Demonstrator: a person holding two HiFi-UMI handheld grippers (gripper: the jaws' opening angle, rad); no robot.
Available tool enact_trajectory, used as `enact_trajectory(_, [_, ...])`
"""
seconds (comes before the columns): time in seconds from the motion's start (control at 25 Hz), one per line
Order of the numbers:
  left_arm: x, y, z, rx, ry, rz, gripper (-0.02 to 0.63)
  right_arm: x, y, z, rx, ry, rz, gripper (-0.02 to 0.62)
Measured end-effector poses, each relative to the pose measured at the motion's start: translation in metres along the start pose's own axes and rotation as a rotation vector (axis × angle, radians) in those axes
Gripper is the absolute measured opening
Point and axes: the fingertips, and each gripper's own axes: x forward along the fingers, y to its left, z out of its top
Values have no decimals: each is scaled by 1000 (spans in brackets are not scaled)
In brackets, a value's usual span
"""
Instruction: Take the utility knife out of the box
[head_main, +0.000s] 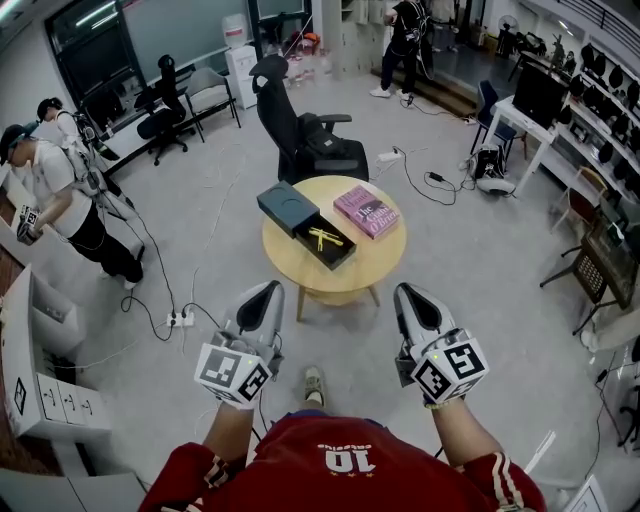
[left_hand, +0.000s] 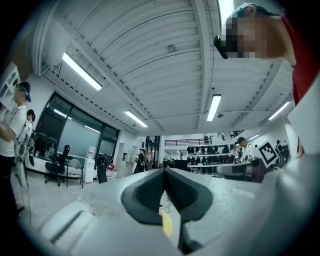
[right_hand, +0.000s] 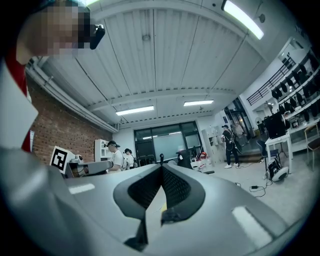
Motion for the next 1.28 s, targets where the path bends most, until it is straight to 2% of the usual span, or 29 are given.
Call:
enact_trajectory(0.52, [101,69,2,8,5,-61,3,104,-49,16,2,-3,-26,-9])
enact_trajectory(1.0, [154,144,17,9,-15,-118,3,190,-49,34,-35,-25,-53,-9])
enact_trajectory(1.28, [167,174,9,1,-11,-147,3,220,-44,25,-39,-14,-63,-11])
